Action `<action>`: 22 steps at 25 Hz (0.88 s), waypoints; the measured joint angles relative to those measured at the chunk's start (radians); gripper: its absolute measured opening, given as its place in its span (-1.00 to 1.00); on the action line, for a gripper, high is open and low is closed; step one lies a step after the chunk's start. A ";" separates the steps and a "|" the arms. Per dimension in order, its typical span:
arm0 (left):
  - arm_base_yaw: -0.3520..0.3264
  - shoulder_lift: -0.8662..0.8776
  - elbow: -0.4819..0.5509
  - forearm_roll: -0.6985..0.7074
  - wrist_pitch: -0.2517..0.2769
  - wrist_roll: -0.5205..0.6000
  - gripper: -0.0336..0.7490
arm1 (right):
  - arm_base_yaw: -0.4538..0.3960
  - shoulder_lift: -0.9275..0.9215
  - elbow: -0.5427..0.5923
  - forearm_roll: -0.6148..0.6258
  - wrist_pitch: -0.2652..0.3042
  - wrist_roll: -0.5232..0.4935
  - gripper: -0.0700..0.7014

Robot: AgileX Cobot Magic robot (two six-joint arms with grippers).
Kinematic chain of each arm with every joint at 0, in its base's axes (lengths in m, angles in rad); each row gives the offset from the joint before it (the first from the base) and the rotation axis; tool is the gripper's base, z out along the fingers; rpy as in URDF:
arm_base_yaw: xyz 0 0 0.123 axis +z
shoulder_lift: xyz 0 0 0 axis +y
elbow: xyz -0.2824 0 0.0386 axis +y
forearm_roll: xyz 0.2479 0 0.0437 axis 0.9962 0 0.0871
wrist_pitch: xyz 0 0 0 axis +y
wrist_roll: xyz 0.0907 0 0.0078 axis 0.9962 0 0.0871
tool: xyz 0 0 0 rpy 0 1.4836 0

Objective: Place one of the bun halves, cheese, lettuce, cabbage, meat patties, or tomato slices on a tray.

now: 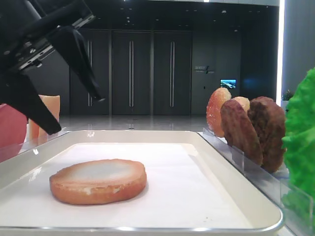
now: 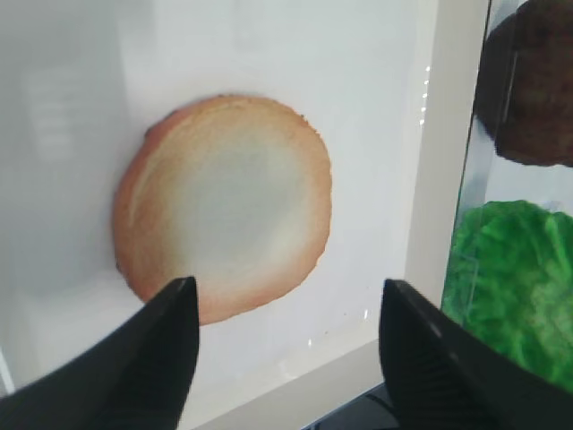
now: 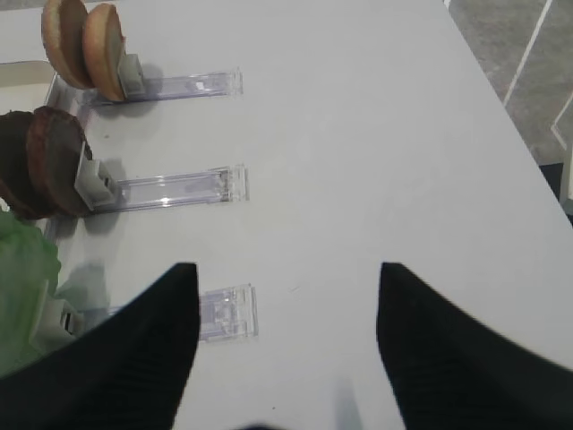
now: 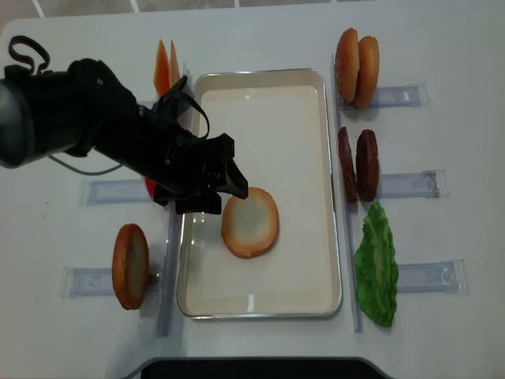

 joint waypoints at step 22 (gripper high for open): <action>0.000 -0.088 -0.325 0.737 0.477 -0.329 0.29 | 0.000 0.000 0.000 0.000 0.000 0.000 0.26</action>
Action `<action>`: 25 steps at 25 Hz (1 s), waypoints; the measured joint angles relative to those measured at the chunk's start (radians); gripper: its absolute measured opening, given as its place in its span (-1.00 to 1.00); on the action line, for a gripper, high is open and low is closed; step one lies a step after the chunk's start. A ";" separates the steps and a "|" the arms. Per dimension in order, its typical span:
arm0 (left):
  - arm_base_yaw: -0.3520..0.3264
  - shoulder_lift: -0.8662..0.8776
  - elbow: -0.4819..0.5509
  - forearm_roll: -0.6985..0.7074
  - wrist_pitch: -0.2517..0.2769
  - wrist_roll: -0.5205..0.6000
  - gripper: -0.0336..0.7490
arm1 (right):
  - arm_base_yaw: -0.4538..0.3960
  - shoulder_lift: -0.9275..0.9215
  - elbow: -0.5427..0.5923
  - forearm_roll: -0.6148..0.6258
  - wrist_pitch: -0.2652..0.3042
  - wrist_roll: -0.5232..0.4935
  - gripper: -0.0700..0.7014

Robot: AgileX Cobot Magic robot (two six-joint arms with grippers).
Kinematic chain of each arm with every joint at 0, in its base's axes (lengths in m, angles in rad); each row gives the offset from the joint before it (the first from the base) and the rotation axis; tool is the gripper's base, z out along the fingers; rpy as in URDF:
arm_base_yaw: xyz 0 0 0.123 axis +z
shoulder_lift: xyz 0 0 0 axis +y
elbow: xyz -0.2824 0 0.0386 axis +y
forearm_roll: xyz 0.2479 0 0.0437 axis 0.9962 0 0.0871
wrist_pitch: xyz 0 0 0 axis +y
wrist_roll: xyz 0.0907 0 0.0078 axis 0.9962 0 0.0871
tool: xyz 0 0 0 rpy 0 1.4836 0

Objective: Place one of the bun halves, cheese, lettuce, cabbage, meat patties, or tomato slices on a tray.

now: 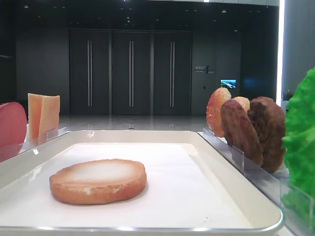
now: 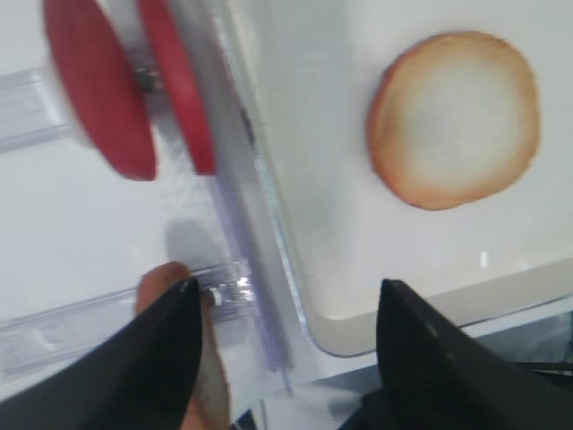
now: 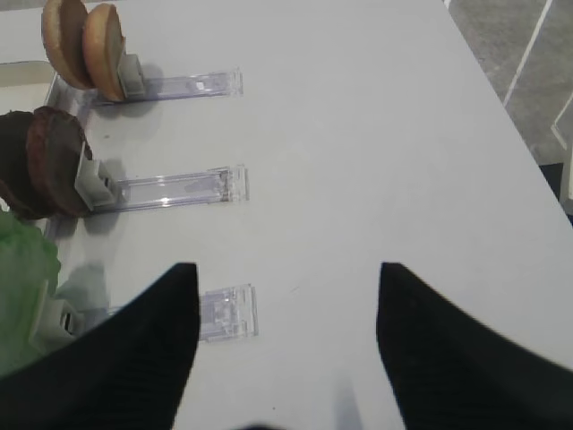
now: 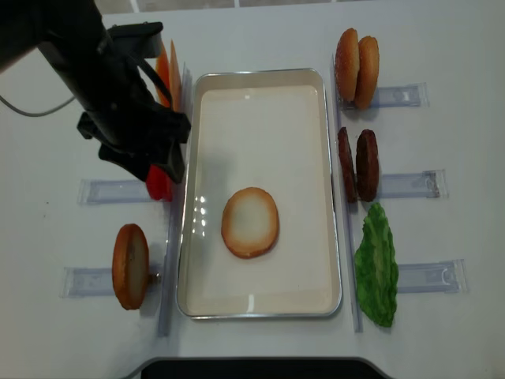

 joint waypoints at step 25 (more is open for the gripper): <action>0.355 -0.211 -0.001 0.148 0.024 0.106 0.29 | 0.000 0.000 0.000 0.000 0.000 0.000 0.26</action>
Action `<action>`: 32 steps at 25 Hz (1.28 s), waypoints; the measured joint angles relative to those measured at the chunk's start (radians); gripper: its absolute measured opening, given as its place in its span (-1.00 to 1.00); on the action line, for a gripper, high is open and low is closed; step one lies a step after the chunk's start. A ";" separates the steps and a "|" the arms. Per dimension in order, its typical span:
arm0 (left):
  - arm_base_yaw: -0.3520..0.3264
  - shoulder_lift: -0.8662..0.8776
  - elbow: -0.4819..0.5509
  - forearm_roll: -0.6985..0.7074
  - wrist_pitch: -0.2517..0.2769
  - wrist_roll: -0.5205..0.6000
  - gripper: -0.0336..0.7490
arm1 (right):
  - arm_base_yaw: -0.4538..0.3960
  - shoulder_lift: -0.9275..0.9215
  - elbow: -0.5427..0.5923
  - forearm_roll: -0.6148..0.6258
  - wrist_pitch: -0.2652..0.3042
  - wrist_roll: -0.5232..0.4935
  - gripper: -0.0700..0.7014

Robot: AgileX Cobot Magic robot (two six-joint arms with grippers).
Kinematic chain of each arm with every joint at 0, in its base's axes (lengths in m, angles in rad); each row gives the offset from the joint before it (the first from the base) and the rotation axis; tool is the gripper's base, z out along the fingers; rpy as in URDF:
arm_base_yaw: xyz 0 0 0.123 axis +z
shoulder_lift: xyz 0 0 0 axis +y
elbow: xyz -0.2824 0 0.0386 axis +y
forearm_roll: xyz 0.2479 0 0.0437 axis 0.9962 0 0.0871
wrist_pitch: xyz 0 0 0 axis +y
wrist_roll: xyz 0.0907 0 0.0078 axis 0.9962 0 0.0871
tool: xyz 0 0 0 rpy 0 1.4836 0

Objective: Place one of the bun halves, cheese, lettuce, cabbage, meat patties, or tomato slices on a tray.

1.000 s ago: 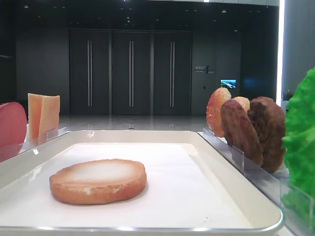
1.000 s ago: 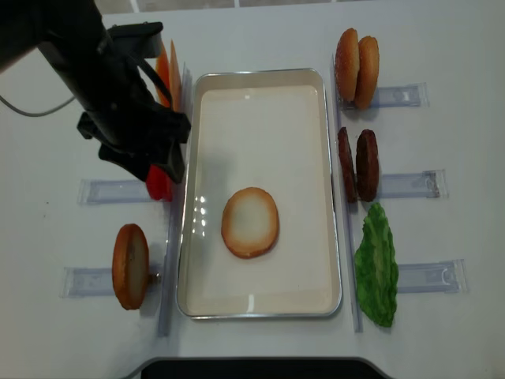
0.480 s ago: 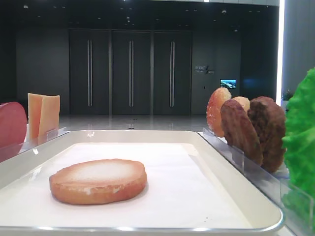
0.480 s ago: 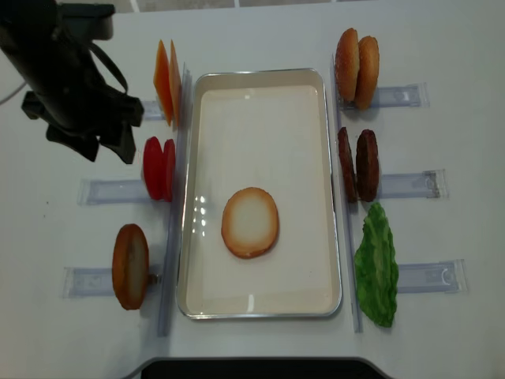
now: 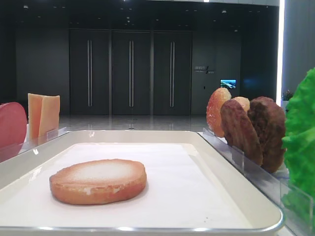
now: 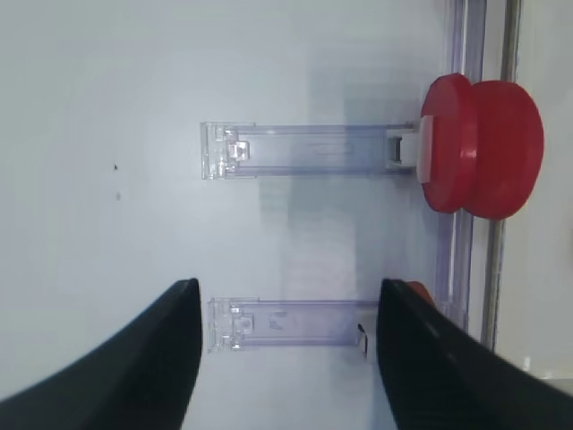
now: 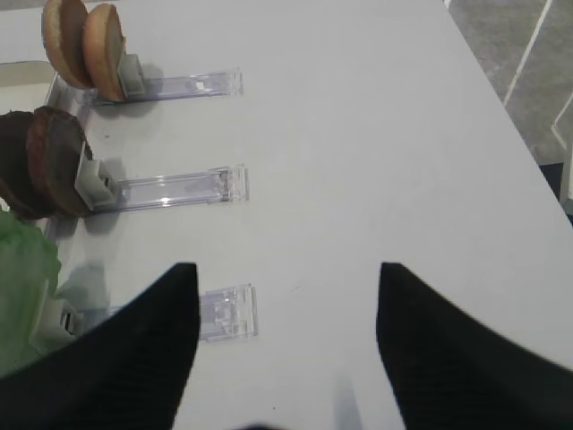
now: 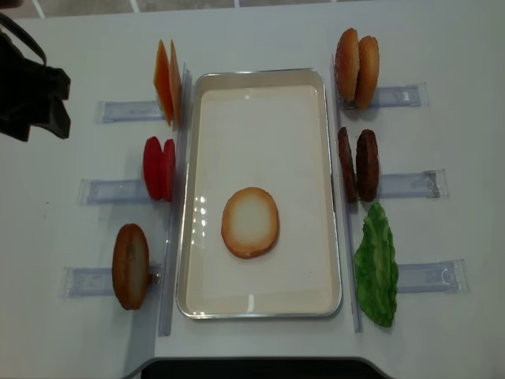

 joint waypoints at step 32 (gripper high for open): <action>0.000 -1.177 0.606 0.001 0.018 0.019 0.29 | 0.000 0.000 0.000 0.000 0.000 0.000 0.26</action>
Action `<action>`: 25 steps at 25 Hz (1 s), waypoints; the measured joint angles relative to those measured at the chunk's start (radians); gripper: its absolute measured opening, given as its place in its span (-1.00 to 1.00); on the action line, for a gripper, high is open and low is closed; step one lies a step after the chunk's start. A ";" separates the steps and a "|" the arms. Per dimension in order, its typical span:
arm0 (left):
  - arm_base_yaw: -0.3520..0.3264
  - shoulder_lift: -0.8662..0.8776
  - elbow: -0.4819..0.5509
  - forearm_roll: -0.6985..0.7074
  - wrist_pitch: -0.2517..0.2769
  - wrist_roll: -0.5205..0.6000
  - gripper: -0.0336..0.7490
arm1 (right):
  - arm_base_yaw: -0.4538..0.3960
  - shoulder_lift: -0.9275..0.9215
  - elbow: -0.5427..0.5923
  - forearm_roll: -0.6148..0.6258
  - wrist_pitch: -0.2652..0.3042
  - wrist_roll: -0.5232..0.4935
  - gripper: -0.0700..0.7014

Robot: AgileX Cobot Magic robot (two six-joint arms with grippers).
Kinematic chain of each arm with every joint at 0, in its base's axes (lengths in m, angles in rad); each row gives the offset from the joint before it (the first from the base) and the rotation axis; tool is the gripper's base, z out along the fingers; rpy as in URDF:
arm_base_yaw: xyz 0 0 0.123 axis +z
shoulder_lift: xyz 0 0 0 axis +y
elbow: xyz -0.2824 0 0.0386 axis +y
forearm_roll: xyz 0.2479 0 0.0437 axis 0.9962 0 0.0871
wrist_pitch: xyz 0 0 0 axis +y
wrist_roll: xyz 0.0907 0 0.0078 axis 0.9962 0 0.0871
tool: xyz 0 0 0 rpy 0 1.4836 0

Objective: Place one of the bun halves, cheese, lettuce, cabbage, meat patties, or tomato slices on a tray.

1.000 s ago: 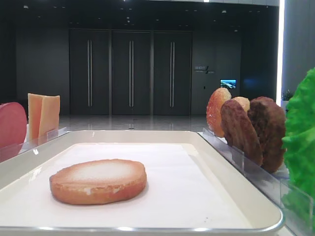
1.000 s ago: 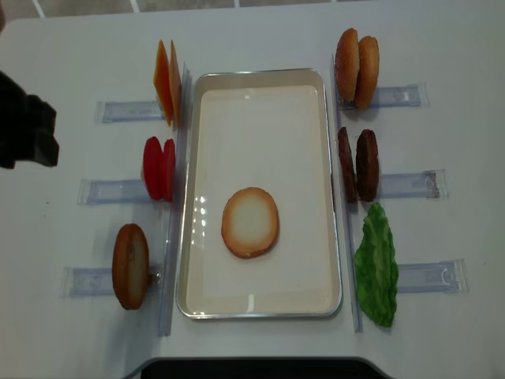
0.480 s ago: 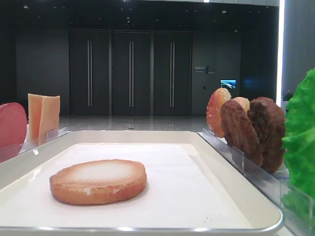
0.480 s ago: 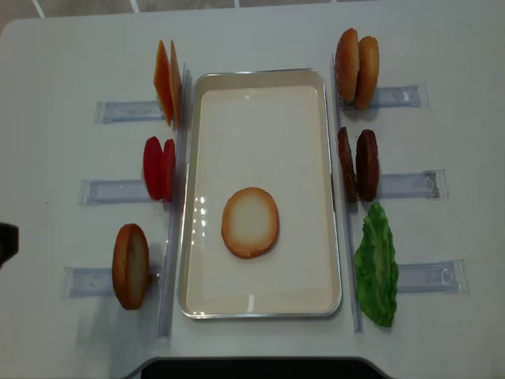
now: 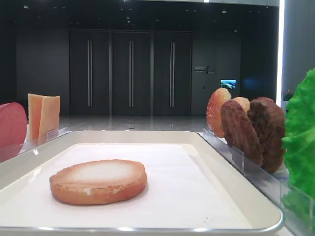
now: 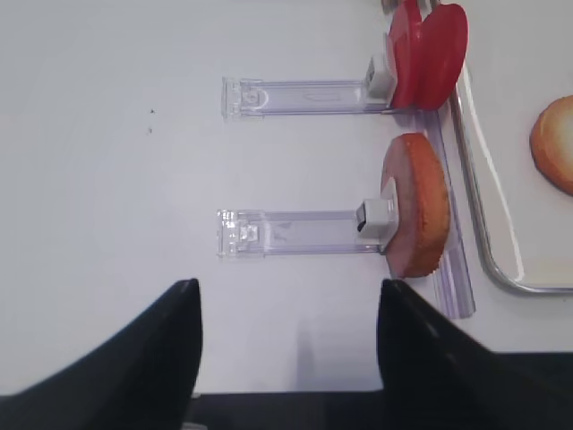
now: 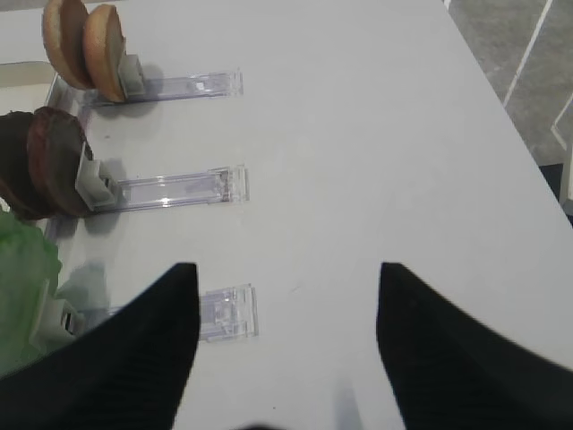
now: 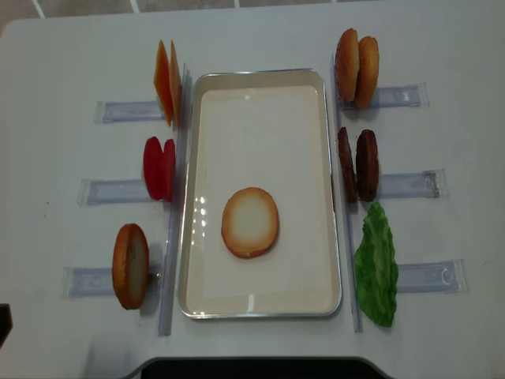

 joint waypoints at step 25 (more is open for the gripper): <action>0.000 -0.189 0.124 -0.001 -0.123 0.010 0.29 | 0.000 0.000 0.000 0.000 0.000 0.000 0.26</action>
